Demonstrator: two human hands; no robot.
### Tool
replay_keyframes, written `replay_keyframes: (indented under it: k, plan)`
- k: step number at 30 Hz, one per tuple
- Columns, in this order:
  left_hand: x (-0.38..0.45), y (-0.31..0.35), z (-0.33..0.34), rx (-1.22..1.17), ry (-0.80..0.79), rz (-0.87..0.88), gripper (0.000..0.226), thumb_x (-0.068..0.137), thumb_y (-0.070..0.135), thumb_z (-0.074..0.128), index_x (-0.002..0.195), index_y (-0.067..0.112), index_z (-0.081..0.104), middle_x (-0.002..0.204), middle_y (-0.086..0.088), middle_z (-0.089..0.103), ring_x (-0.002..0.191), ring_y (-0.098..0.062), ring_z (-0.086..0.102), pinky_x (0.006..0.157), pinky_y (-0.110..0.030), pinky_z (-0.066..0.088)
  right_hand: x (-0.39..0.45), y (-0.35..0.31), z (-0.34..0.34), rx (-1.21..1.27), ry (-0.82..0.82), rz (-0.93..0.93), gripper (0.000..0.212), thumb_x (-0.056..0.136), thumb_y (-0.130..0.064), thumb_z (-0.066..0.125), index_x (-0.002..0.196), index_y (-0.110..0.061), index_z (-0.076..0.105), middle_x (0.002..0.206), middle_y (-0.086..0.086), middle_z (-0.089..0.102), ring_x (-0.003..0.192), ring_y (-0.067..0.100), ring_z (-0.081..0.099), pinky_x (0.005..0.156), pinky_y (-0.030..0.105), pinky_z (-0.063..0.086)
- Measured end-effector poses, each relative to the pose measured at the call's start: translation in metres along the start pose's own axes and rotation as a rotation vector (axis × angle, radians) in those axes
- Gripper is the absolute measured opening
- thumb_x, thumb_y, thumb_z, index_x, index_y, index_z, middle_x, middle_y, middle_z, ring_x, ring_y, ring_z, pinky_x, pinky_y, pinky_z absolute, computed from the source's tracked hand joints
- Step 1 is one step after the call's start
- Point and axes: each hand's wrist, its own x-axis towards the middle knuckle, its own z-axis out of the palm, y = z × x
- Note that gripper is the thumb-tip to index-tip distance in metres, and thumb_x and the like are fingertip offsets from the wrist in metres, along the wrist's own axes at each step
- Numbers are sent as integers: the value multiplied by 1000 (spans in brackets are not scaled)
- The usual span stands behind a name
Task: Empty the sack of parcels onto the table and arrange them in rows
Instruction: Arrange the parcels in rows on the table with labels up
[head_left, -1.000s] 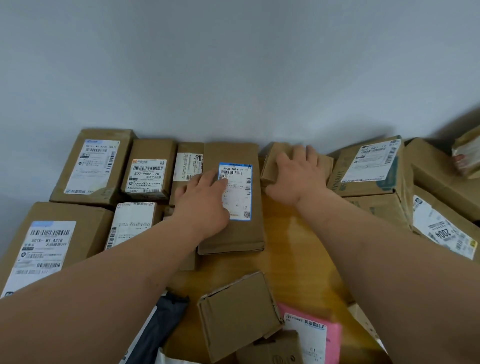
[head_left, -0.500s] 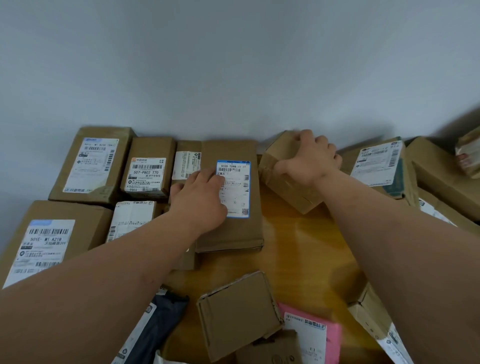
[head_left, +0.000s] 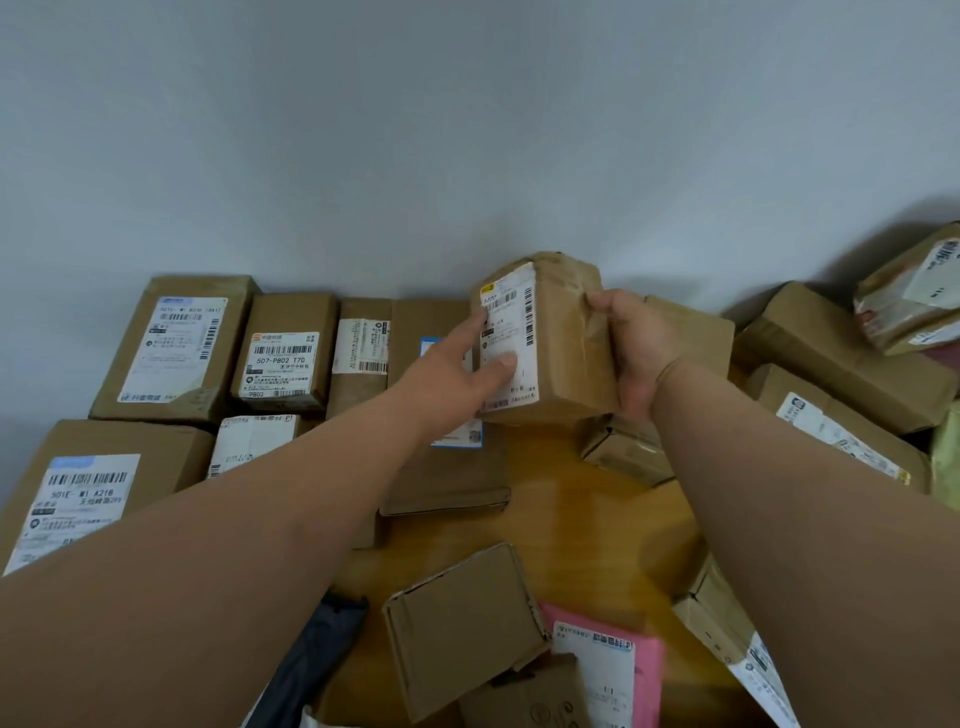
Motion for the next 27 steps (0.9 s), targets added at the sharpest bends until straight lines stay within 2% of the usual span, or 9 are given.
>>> replay_keyframes:
  k: [3, 5, 8, 12, 15, 18, 21, 24, 27]
  plan:
    - [1, 2, 6, -223, -12, -22, 73, 97, 36, 61, 155, 47, 17, 134, 13, 45, 100, -4, 58, 95, -28, 46, 1, 1, 8, -207, 170, -102, 34, 95, -33, 48, 124, -18, 56, 116, 11, 69, 102, 32, 67, 90, 52, 55]
    - [3, 2, 12, -238, 20, -5, 77, 95, 25, 66, 154, 45, 22, 143, 9, 44, 108, -12, 61, 92, -28, 52, 3, -5, 14, -331, 332, -201, 34, 96, -42, 47, 126, -25, 45, 109, 7, 63, 96, 28, 64, 88, 48, 55]
    - [7, 3, 18, -150, 87, 42, 80, 94, 18, 67, 155, 39, 22, 153, 9, 40, 117, -17, 59, 81, -22, 50, 1, -12, 19, -355, 220, -167, 65, 81, -70, 57, 124, -22, 52, 106, 5, 71, 87, 27, 71, 77, 41, 57]
    - [15, 4, 21, -118, 110, 94, 78, 93, 9, 64, 156, 35, 25, 146, 13, 49, 113, -10, 61, 87, -22, 53, 4, -9, 12, -396, 161, -140, 27, 99, -31, 57, 120, -14, 60, 101, 6, 74, 84, 22, 73, 76, 38, 61]
    - [18, 5, 22, -27, 99, 124, 70, 96, 7, 60, 155, 27, 29, 143, 17, 45, 124, -7, 51, 91, -14, 41, 9, -6, 12, -519, 277, -194, 45, 102, -25, 48, 145, -13, 41, 122, 3, 60, 103, 24, 63, 87, 38, 54]
    - [20, -2, 25, 209, 63, 148, 67, 96, 13, 60, 153, 30, 32, 149, 11, 40, 138, -12, 37, 108, -29, 34, 8, 1, 15, -597, 205, -168, 41, 99, -19, 56, 137, -22, 40, 121, 0, 59, 98, 22, 61, 81, 36, 54]
    - [25, -14, 29, 435, -1, 88, 66, 96, 28, 59, 154, 35, 29, 159, 3, 31, 147, -20, 26, 118, -47, 27, 14, 9, 16, -772, 138, -126, 56, 94, -9, 61, 143, -19, 36, 126, 7, 59, 104, 26, 61, 90, 42, 55]
    - [26, -14, 35, 630, -33, 68, 62, 99, 38, 53, 155, 34, 28, 163, 8, 19, 149, -19, 18, 119, -49, 14, 20, 13, 16, -799, 160, -200, 64, 94, -2, 50, 152, -21, 30, 134, 6, 56, 98, 22, 62, 90, 42, 57]
    - [29, -13, 37, 774, -10, 85, 61, 98, 44, 50, 154, 35, 27, 165, 9, 13, 150, -23, 13, 118, -52, 10, 23, 15, 13, -887, 209, -317, 58, 92, -4, 47, 148, -19, 40, 138, 6, 55, 114, 25, 59, 95, 39, 53]
